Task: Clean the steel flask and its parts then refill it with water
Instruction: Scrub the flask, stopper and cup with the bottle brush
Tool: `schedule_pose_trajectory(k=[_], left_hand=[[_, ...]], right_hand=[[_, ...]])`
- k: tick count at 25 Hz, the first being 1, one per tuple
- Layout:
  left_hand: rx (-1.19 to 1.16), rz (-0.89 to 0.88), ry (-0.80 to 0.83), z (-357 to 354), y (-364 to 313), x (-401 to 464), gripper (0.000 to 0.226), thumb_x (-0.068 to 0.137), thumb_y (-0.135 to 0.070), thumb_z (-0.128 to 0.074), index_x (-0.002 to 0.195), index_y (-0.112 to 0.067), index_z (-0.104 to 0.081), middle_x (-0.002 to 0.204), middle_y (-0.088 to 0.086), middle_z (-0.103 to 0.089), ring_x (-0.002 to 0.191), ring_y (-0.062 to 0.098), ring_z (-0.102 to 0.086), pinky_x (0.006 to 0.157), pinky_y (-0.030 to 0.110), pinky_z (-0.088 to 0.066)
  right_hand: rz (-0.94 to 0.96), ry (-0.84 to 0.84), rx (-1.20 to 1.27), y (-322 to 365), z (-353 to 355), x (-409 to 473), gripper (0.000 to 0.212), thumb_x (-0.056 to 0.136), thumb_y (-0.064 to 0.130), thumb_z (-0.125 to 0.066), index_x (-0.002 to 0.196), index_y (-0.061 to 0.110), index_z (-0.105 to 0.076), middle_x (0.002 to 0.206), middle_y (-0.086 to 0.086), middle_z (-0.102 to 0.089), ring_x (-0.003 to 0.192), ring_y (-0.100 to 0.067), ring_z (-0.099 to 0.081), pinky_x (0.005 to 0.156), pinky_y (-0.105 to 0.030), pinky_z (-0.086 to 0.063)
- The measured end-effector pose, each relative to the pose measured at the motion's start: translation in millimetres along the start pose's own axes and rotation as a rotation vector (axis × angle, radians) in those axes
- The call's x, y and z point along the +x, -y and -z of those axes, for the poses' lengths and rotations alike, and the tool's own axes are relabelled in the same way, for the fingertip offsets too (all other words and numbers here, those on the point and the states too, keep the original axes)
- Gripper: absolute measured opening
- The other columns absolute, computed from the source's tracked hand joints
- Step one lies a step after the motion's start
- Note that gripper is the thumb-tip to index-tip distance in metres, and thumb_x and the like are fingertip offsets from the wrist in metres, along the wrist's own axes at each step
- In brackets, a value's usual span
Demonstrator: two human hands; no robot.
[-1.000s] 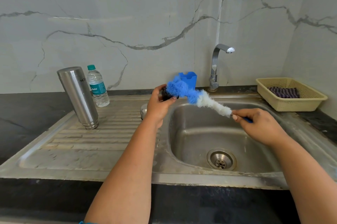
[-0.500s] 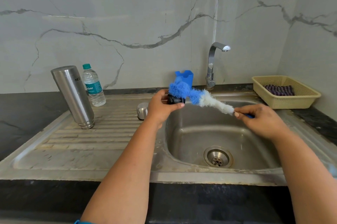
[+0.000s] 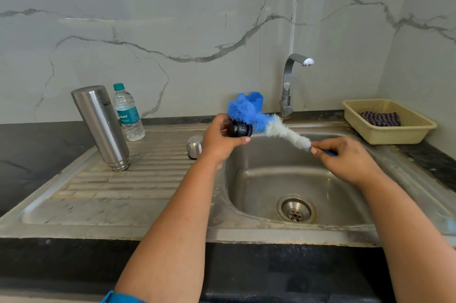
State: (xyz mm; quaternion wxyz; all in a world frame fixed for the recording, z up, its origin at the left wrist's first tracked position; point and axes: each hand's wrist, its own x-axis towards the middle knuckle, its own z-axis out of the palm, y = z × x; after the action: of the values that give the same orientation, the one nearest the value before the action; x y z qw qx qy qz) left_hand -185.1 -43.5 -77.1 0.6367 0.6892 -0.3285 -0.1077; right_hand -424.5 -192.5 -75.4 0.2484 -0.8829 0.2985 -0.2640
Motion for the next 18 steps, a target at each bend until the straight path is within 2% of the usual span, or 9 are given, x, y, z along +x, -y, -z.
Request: schedule_pose_trajectory(k=[2,4,7,9,12,14,18], left_hand=[[-0.058,0.025,-0.092,8.6,0.7,4.2,0.063,0.068,-0.006,-0.087,0.118,-0.023,-0.053,0.118,-0.001,-0.065,0.103,0.013,-0.063,0.088,0.03,-0.053],[-0.083,0.024,-0.116,14.1,2.4,5.4,0.063,0.068,-0.004,-0.087,0.119,-0.02,-0.055,0.122,0.002,-0.063,0.099,0.009,-0.062,0.088,0.03,-0.052],[-0.052,0.008,-0.018,5.1,1.7,0.2,0.063,0.07,-0.004,-0.086,0.122,-0.023,-0.056,0.12,-0.007,-0.059,0.099,0.005,-0.059,0.092,0.03,-0.048],[-0.174,0.039,0.028,3.1,-0.6,1.8,0.058,0.072,-0.006,-0.085,0.121,-0.023,-0.057,0.121,-0.003,-0.061,0.107,0.015,-0.063,0.096,0.035,-0.051],[-0.416,0.095,0.051,8.2,-5.2,3.0,0.043,0.081,-0.012,-0.079,0.118,-0.018,-0.057,0.128,0.012,-0.059,0.113,0.024,-0.065,0.084,0.028,-0.057],[-0.377,0.085,0.058,8.9,-4.0,2.4,0.041,0.083,-0.01,-0.077,0.119,-0.017,-0.059,0.128,0.012,-0.057,0.112,0.025,-0.065,0.077,0.023,-0.057],[-0.301,0.079,0.119,6.0,-1.2,2.1,0.051,0.081,0.0,-0.076,0.127,-0.012,-0.058,0.125,0.007,-0.059,0.111,0.021,-0.064,0.075,0.02,-0.056]], right_hand=[[-0.006,0.057,0.032,-3.4,4.4,-2.1,0.022,0.091,0.023,-0.064,0.112,0.025,-0.072,0.099,0.016,-0.068,0.097,-0.008,-0.061,0.084,-0.023,-0.042],[-0.017,0.048,0.005,-4.7,4.7,-2.4,0.023,0.092,0.024,-0.063,0.112,0.027,-0.072,0.099,0.012,-0.071,0.094,-0.011,-0.062,0.082,-0.025,-0.044],[-0.013,-0.049,-0.049,-1.1,1.8,-0.1,0.025,0.093,0.025,-0.061,0.115,0.024,-0.071,0.105,0.005,-0.071,0.091,-0.011,-0.058,0.079,-0.024,-0.042],[-0.001,-0.055,-0.017,0.0,4.3,-1.4,0.024,0.093,0.024,-0.061,0.115,0.022,-0.071,0.101,0.006,-0.071,0.091,-0.011,-0.059,0.081,-0.024,-0.042],[-0.001,-0.047,0.018,-0.8,11.3,-4.8,0.024,0.093,0.024,-0.062,0.114,0.022,-0.071,0.095,0.01,-0.068,0.089,-0.01,-0.059,0.079,-0.023,-0.041],[-0.018,-0.049,0.009,-1.5,10.0,-4.2,0.024,0.093,0.024,-0.062,0.114,0.023,-0.071,0.096,0.009,-0.069,0.089,-0.01,-0.059,0.078,-0.024,-0.041],[-0.043,-0.019,-0.048,-2.2,5.3,-0.3,0.024,0.093,0.027,-0.06,0.115,0.026,-0.071,0.096,0.006,-0.071,0.087,-0.014,-0.062,0.077,-0.029,-0.048]])
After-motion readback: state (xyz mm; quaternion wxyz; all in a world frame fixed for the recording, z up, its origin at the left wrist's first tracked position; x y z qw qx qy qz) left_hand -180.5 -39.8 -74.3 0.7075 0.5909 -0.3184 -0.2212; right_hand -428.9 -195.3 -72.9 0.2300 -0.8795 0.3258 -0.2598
